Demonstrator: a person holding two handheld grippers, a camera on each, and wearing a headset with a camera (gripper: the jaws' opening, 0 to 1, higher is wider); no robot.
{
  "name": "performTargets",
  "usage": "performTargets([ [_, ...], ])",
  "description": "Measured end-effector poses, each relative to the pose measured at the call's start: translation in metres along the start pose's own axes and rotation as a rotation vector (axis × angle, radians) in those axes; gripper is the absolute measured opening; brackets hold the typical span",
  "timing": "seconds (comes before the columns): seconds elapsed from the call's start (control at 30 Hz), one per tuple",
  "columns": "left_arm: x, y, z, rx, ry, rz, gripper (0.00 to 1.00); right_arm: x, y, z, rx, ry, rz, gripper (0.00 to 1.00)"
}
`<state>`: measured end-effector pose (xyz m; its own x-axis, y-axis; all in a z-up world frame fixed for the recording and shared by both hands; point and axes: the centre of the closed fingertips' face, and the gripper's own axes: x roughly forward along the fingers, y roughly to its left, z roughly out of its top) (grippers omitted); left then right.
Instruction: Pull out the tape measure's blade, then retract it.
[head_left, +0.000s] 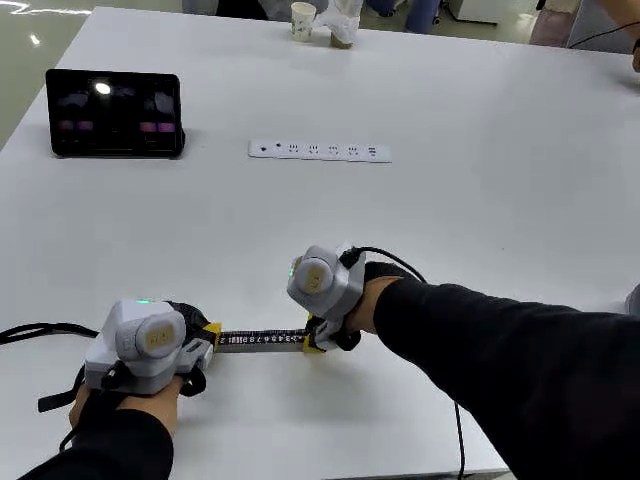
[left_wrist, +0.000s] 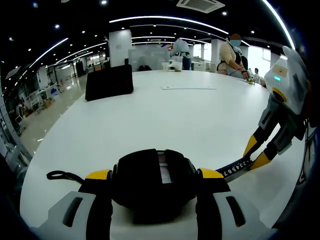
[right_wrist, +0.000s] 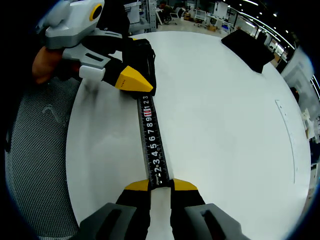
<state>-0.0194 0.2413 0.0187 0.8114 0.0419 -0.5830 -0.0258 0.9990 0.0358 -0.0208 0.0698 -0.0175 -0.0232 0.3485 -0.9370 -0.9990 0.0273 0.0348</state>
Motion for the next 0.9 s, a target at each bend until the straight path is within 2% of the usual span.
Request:
performTargets([
  [0.9,0.0,0.0,-0.0001,-0.001,0.002,-0.002,0.63,0.0035,0.0017,0.0094,0.004,-0.007,0.005,0.11],
])
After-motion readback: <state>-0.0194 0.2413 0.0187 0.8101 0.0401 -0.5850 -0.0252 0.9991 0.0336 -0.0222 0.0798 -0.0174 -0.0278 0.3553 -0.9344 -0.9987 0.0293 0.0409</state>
